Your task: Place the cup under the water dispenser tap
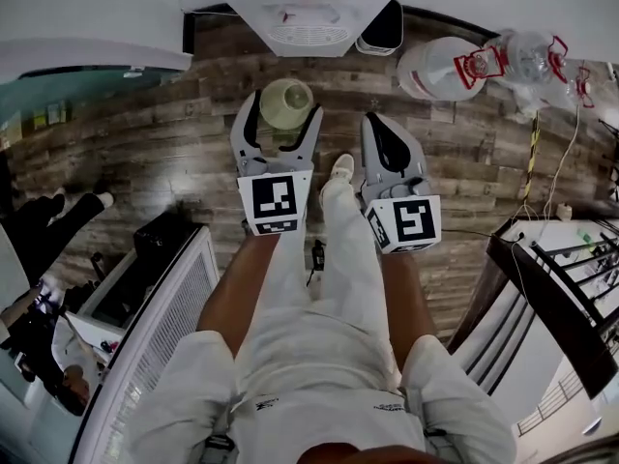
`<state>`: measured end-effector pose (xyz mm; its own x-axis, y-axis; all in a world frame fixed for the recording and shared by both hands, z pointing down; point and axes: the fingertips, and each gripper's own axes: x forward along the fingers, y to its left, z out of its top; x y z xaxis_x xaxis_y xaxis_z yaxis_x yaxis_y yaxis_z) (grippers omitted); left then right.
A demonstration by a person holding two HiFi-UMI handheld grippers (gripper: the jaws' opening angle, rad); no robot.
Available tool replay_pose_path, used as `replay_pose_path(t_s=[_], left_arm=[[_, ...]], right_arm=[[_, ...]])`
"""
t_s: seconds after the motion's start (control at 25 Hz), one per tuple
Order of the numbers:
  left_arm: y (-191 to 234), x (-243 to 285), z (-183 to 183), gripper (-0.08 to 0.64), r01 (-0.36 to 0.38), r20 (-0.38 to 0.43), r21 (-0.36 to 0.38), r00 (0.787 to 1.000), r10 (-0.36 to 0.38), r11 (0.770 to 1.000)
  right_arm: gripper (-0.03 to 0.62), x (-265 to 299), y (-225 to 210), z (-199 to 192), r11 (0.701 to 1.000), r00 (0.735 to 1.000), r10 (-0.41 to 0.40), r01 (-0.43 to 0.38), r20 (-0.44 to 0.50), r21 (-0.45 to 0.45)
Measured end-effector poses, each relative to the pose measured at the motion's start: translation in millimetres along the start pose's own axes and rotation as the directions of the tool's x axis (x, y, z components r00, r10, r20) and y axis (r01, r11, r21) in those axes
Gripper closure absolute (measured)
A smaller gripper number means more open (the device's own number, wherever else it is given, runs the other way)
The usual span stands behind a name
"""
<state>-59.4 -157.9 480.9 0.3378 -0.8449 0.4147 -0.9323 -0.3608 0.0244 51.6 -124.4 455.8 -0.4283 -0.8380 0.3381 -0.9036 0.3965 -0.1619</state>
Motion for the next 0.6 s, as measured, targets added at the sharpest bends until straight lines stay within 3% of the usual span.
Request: replay_pose_path(t_s=[0.6], left_arm=[[23.1, 94.0, -73.5, 0.192, -0.018, 0.006, -0.014, 1.0, 0.018, 1.0]], right_arm=[[0.594, 56.1, -36.4, -53.7, 1.0, 1.0, -0.009, 0.009, -0.01, -0.011]])
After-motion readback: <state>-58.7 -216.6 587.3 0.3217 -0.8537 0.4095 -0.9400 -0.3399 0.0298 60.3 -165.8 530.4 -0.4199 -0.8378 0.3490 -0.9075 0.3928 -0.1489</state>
